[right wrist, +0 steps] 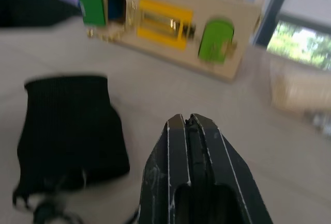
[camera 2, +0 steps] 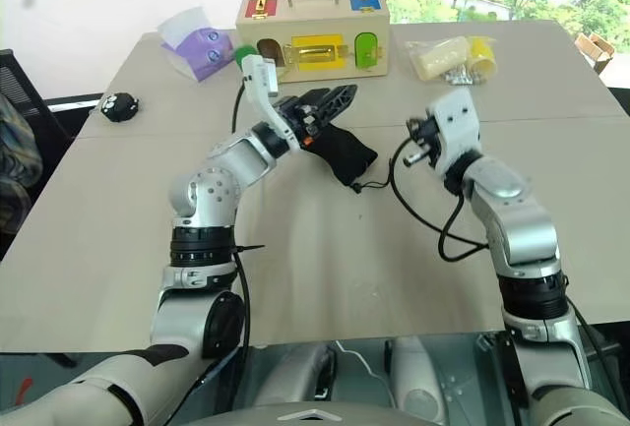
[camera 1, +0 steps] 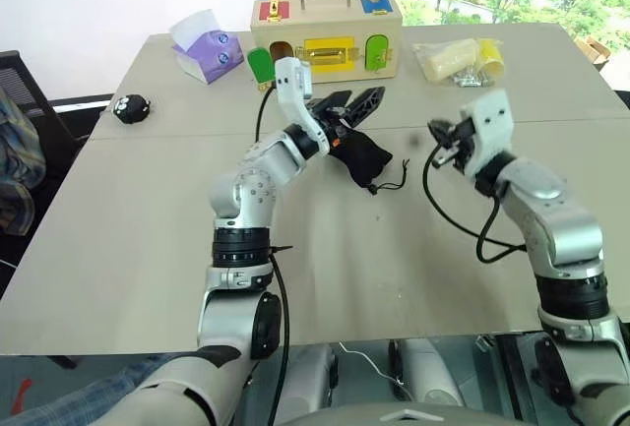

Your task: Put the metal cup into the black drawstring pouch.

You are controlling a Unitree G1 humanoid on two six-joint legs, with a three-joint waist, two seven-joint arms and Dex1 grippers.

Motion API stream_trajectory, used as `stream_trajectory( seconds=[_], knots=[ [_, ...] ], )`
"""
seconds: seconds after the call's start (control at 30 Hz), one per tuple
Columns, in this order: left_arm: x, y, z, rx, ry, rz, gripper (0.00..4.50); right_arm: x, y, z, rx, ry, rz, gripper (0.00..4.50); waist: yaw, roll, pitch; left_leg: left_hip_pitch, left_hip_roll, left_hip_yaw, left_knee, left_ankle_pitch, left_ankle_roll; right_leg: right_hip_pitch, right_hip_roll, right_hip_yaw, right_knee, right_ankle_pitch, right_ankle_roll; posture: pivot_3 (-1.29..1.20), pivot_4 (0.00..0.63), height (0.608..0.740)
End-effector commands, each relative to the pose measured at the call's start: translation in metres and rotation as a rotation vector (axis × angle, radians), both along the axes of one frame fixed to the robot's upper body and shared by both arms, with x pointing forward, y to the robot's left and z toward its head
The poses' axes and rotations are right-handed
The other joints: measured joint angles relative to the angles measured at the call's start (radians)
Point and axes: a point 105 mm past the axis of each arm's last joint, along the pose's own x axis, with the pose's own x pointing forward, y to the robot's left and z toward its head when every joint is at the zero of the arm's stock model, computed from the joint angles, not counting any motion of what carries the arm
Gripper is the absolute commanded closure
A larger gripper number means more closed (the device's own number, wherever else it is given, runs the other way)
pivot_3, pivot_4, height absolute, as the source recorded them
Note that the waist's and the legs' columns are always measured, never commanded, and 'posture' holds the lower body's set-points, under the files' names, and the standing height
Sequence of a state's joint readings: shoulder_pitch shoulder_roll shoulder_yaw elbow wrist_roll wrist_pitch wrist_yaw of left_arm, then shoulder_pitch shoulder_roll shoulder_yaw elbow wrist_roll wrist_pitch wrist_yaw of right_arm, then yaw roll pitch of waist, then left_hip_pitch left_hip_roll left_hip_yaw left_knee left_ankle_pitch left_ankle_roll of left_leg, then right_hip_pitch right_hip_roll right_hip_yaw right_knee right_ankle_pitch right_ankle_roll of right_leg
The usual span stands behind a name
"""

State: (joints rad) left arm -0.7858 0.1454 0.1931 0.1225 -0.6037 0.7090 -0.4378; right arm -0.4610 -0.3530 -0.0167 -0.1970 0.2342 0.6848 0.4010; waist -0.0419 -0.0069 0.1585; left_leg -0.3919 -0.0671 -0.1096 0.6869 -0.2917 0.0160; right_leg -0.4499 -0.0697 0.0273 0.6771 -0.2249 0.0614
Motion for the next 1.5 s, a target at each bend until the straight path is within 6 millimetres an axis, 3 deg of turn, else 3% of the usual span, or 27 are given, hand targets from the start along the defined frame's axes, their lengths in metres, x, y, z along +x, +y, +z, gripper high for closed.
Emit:
stream_trajectory(
  seconds=[0.03,0.2,0.33,0.63,0.83,0.97,1.03,1.17,1.23,1.33,1.4,1.5],
  knots=[
    [0.003,0.009,0.012,0.011,-0.052,0.035,0.00,0.005,0.000,-0.002,0.060,0.004,-0.027,3.96,0.000,0.000,0.000,0.000,0.000,0.001,0.000,0.000,0.000,0.000,0.000,0.001,0.001,0.000,0.000,0.00,0.150,0.710],
    [0.004,0.013,0.013,-0.002,-0.053,0.052,0.00,0.016,0.013,-0.024,0.083,0.029,-0.048,1.94,0.003,0.000,0.000,0.000,-0.001,0.001,0.000,0.000,0.000,0.000,0.001,0.000,0.000,0.000,0.000,0.00,0.150,0.710],
    [0.003,0.015,0.012,0.007,-0.054,0.063,0.00,0.026,0.032,-0.041,0.120,0.057,-0.044,1.94,0.000,0.000,0.000,0.001,0.000,0.001,0.000,0.000,0.000,0.000,0.000,0.001,0.000,0.000,0.000,0.00,0.150,0.710],
    [0.002,0.020,0.012,0.015,-0.053,0.083,0.00,0.030,0.041,-0.089,0.013,0.149,-0.052,1.94,-0.002,-0.003,-0.002,0.001,0.000,0.001,0.001,0.000,0.000,0.001,0.001,0.001,0.001,0.000,0.000,0.00,0.150,0.710],
    [0.002,0.022,0.011,0.021,-0.050,0.086,0.00,0.028,0.034,-0.095,-0.036,0.164,-0.091,4.44,-0.002,-0.003,-0.003,0.006,0.000,0.001,0.000,0.000,0.000,0.005,0.001,0.002,0.001,0.000,0.000,0.00,0.150,0.710],
    [0.003,0.021,0.010,0.022,-0.049,0.085,0.00,0.026,0.033,-0.086,-0.049,0.122,-0.084,4.44,0.000,-0.004,-0.003,0.006,0.000,0.002,0.000,0.000,0.000,0.005,0.001,0.002,0.001,0.000,0.000,0.00,0.150,0.710],
    [0.003,0.021,0.009,0.023,-0.048,0.085,0.00,0.027,0.032,-0.061,0.012,0.037,-0.081,4.44,0.001,-0.004,-0.003,0.006,0.000,0.002,0.000,0.000,0.000,0.005,0.001,0.002,0.001,0.000,0.000,0.00,0.150,0.710],
    [0.003,0.020,0.008,0.022,-0.047,0.084,0.00,0.024,0.030,0.022,0.215,-0.191,-0.024,4.44,0.000,-0.003,-0.002,0.005,0.000,0.002,0.000,0.000,0.000,0.004,0.001,0.002,0.001,0.000,0.000,0.00,0.150,0.710],
    [0.002,0.019,0.008,0.021,-0.048,0.083,0.00,0.017,0.029,0.066,0.333,-0.295,0.007,4.44,-0.001,-0.003,-0.002,0.004,0.000,0.002,0.000,0.000,0.000,0.003,0.001,0.002,0.001,0.000,0.000,0.00,0.150,0.710],
    [0.000,0.016,0.008,0.019,-0.058,0.061,0.00,0.004,0.032,0.111,0.478,-0.376,0.067,4.44,0.000,-0.003,-0.002,0.004,0.000,0.001,0.000,0.000,0.000,0.002,0.001,0.001,0.001,0.000,0.000,0.00,0.150,0.710],
    [-0.012,0.006,0.015,-0.008,-0.118,-0.042,0.00,-0.008,0.038,0.152,0.604,-0.434,0.141,4.44,-0.002,-0.002,-0.001,0.004,0.000,0.000,-0.001,0.000,0.000,0.003,0.001,0.001,0.001,0.000,0.000,0.00,0.150,0.710],
    [-0.027,-0.003,0.026,0.043,-0.282,-0.118,0.00,-0.017,0.047,0.179,0.651,-0.462,0.204,4.44,0.000,-0.002,-0.001,0.003,0.000,0.000,-0.001,0.000,0.000,0.002,0.000,0.001,0.000,0.000,0.000,0.00,0.150,0.710]
  ],
)
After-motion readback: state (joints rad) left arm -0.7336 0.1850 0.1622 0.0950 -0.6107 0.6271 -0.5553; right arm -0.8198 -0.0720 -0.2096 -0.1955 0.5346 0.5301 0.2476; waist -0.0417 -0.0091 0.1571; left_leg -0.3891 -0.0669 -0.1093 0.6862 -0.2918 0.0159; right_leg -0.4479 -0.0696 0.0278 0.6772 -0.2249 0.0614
